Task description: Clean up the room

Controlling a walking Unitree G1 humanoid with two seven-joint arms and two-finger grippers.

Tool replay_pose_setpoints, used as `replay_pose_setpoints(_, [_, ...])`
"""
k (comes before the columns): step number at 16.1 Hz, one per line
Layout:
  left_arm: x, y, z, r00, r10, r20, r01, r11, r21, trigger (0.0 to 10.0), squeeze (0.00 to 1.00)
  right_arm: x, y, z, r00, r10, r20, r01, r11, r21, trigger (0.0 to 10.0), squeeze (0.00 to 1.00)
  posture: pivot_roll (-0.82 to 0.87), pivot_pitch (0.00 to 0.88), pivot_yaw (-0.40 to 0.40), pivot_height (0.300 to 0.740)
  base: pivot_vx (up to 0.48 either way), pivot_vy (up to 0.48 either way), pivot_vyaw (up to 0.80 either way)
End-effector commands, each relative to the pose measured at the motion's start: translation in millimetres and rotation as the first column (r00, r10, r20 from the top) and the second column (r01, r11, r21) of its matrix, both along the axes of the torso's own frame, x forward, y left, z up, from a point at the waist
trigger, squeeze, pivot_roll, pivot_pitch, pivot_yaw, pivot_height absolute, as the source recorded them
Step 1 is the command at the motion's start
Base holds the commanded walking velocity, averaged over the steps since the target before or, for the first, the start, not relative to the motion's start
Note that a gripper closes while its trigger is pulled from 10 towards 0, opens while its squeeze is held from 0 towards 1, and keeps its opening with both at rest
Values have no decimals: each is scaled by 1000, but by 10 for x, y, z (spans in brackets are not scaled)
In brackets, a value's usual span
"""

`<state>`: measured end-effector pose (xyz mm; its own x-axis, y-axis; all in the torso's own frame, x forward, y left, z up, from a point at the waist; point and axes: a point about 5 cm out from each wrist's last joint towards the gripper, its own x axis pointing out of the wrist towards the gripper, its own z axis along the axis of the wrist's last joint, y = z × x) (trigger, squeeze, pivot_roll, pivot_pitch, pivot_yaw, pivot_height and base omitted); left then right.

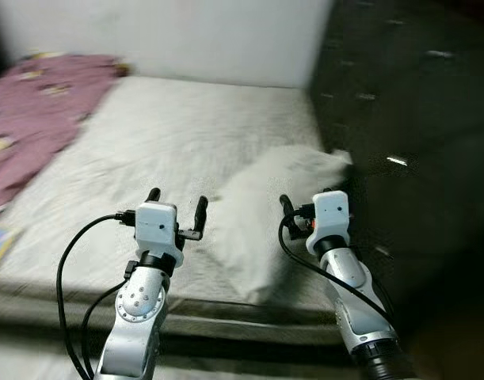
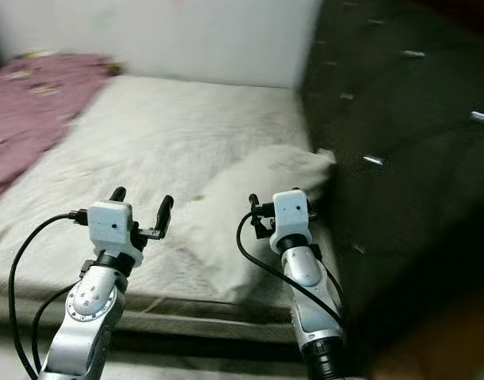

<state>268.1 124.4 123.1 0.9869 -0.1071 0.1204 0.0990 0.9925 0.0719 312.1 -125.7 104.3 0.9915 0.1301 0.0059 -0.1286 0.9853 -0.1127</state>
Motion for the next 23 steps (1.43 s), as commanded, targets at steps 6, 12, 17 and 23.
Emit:
replay_pose_setpoints(6, [-14, 101, -49, 999, -16, -31, 15, 999, -41, 10000, 0, 3, -9, -4, 1000, -7, -2, 7, 1000, -4, 10000, 0, -13, 46, -42, 740, 0, 0, -379])
replay_pose_setpoints(12, [-43, 5, -25, 995, -96, -27, 93, 992, -91, 10000, 0, 6, -23, -11, 1000, -20, -4, 20, 1000, -1, 10000, 0, -12, 45, -39, 740, 0, 0, -104])
replay_pose_setpoints(17, [-47, 3, -9, 993, -116, -20, 114, 989, -97, 10000, 0, 24, 1, 1, 1000, -14, 2, 14, 1000, 0, 10000, 0, -6, 40, -40, 740, 151, 0, -387])
replay_pose_setpoints(23, [-32, -5, -5, 996, -84, -20, 82, 992, -98, 10000, 0, 29, 11, -5, 1000, -2, 7, 2, 1000, -1, 10000, 0, -4, 33, -42, 740, 42, 0, 0])
